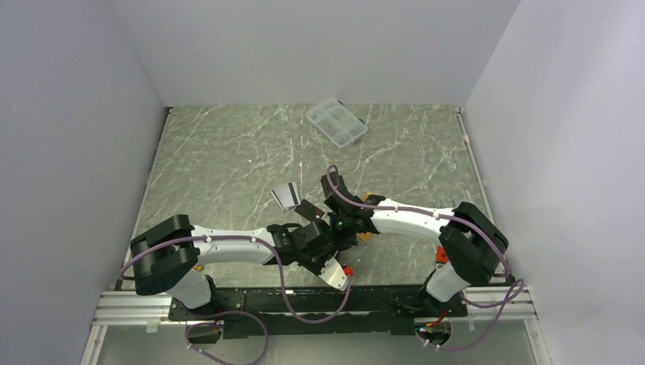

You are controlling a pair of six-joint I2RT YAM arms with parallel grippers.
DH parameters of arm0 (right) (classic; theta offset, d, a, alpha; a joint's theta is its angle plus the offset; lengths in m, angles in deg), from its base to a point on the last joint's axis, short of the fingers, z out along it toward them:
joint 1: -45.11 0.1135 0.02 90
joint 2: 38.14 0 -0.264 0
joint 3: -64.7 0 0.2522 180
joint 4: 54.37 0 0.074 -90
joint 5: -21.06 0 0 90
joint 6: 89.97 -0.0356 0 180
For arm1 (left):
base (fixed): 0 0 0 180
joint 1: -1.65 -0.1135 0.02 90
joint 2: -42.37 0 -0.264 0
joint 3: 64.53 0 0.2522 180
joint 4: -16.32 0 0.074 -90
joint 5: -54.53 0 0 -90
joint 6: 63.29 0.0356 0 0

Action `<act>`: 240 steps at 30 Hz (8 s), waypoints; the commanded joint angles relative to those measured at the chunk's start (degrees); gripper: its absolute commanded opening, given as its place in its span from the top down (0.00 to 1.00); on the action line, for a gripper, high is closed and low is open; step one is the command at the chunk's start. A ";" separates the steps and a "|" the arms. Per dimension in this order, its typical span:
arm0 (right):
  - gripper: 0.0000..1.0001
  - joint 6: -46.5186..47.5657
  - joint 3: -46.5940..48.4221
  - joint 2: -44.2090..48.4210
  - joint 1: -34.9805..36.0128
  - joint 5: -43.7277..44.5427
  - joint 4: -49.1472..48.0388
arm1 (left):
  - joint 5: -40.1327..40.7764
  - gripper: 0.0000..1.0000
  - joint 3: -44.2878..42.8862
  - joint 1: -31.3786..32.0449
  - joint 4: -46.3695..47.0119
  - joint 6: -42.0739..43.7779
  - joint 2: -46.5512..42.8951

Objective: Put the credit cards into the card holder
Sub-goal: Close the card holder at the center of the board.

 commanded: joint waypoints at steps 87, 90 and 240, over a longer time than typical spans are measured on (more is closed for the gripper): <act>1.00 -6.82 5.55 -17.40 5.24 9.86 -0.19 | 0.19 1.00 9.20 0.70 1.03 4.69 -4.44; 1.00 -7.23 4.61 -12.64 4.62 10.21 -0.13 | 0.28 1.00 9.07 0.70 1.05 4.77 -4.13; 1.00 -23.76 -22.80 0.22 17.46 18.09 -3.87 | -8.58 1.00 2.47 -15.68 -10.45 1.29 -12.25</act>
